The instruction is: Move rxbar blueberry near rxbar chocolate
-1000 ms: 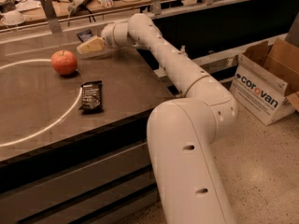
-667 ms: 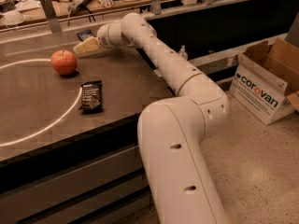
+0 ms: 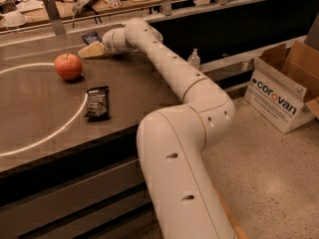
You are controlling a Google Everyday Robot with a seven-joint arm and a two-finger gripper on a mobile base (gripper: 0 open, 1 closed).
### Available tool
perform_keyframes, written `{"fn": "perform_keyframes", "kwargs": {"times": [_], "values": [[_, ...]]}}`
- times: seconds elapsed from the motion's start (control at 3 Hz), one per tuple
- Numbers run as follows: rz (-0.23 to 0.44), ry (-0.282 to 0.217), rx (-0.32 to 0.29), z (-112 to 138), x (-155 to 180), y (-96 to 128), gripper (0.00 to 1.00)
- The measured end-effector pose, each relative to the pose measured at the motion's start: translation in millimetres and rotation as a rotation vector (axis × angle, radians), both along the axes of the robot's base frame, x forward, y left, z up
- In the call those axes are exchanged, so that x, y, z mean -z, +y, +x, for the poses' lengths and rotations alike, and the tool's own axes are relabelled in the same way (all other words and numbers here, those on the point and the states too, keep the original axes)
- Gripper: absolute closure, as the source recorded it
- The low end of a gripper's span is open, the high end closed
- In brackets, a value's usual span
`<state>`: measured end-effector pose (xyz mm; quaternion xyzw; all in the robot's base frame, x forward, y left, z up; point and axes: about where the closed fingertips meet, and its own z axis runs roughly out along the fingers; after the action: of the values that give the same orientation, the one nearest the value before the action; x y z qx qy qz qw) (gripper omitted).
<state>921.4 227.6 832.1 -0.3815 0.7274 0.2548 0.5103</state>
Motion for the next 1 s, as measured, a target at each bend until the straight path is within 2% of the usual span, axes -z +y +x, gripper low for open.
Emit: {"fn": "perform_keyframes", "kwargs": {"times": [0.33, 1.0], "values": [[-0.006, 0.022, 0.005, 1.0, 6.3, 0.8, 0.38], [-0.009, 0.023, 0.003, 0.7, 2.6, 1.3, 0.85]]}}
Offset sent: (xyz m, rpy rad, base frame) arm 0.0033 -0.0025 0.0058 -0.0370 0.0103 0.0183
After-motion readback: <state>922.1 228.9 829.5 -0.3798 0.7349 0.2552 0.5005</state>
